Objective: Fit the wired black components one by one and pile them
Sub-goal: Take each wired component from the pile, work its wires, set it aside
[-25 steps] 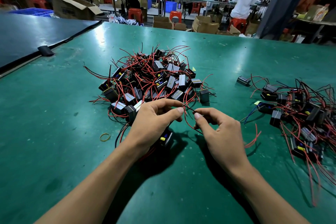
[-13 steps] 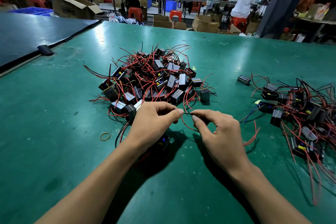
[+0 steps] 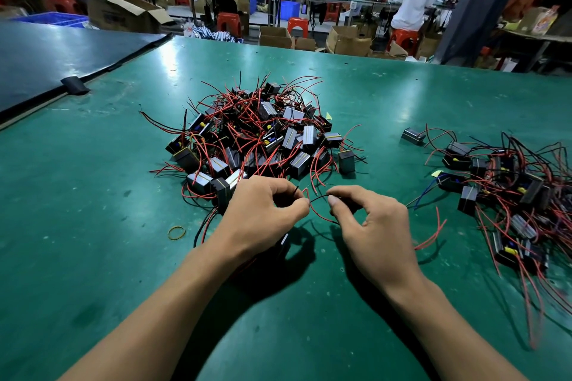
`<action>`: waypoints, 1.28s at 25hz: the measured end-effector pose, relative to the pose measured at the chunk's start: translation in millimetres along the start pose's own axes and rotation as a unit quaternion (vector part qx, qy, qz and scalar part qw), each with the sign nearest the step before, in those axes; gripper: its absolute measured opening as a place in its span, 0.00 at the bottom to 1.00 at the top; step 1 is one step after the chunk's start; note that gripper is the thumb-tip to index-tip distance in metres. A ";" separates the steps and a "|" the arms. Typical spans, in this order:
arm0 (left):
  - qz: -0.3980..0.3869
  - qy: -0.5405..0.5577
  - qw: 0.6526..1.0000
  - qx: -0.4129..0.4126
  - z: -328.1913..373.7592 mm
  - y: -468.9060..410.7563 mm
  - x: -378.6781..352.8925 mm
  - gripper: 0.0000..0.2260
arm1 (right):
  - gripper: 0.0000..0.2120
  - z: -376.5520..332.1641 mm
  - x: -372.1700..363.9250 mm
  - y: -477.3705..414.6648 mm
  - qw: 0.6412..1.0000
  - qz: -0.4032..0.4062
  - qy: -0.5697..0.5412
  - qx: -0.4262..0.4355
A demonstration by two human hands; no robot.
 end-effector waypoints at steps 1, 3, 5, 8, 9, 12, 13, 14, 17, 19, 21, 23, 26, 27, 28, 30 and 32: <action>0.003 -0.007 1.000 0.000 -0.8 -0.1 0.3 0.07 | 0.04 -1.4 0.1 0.4 1.000 0.002 0.004 0.007; 0.012 -0.029 1.000 -0.002 -2.4 -0.8 1.4 0.07 | 0.04 -5.0 1.2 1.4 1.000 0.009 0.019 0.023; 0.014 -0.041 0.999 -0.007 -2.9 -0.8 1.6 0.06 | 0.05 -7.7 1.9 1.8 0.999 0.013 0.038 0.036; 0.013 -0.027 1.000 -0.004 -3.0 -0.5 0.9 0.06 | 0.03 -5.6 1.4 0.8 0.999 0.006 0.035 0.030; 0.010 -0.015 1.000 0.001 -3.5 -0.7 0.5 0.06 | 0.03 -3.4 1.2 0.1 0.999 0.003 0.029 0.024; 0.002 0.034 0.999 0.029 -6.3 -2.2 -0.7 0.06 | 0.04 2.3 1.3 -1.1 1.000 -0.006 0.001 -0.014; 0.000 0.047 0.998 0.036 -7.1 -2.3 -0.8 0.06 | 0.04 3.9 0.9 -1.3 0.999 -0.010 -0.012 -0.030; -0.004 0.058 0.997 0.040 -7.8 -2.3 -1.1 0.06 | 0.05 4.9 0.6 -1.7 0.999 -0.013 -0.019 -0.042; -0.012 0.081 0.995 0.052 -10.4 -1.8 -2.7 0.06 | 0.05 3.4 1.8 -1.5 0.999 -0.014 -0.011 -0.036; -0.013 0.082 0.995 0.052 -10.7 -1.9 -3.8 0.07 | 0.07 -3.5 2.3 -0.6 0.999 -0.012 0.047 0.011; -0.011 0.077 0.996 0.050 -10.1 -2.2 -4.4 0.06 | 0.12 -12.2 0.3 1.4 0.990 -0.016 0.123 0.065; -0.002 0.071 0.996 0.045 -10.4 -2.6 -3.2 0.06 | 0.10 -15.9 -0.8 1.9 0.987 -0.018 0.134 0.089; 0.006 0.055 0.998 0.036 -11.3 -2.8 -1.8 0.07 | 0.04 -13.7 0.1 1.1 0.989 -0.017 0.122 0.088; 0.005 0.048 0.998 0.033 -11.0 -2.6 -2.4 0.07 | 0.03 -12.6 0.0 1.0 0.989 -0.015 0.119 0.085; 0.002 0.045 0.999 0.031 -10.7 -2.4 -3.1 0.07 | 0.03 -11.3 -0.7 0.9 0.991 -0.015 0.106 0.078; -0.006 0.052 0.998 0.032 -10.9 -2.4 -4.4 0.07 | 0.02 -8.7 -4.3 0.9 0.997 -0.028 0.046 0.057; -0.007 0.070 0.997 0.042 -13.3 -3.0 -3.7 0.07 | 0.02 -4.4 -6.8 0.5 0.999 -0.033 0.001 0.025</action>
Point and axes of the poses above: each hand's wrist, its own y-axis away from the middle knuckle, its own x-axis out of the back of the hand, z = x × y, the point moved 6 cm from there along -y, towards the middle knuckle, and after that the axes turned 9 degrees about y, right-handed, at the moved point
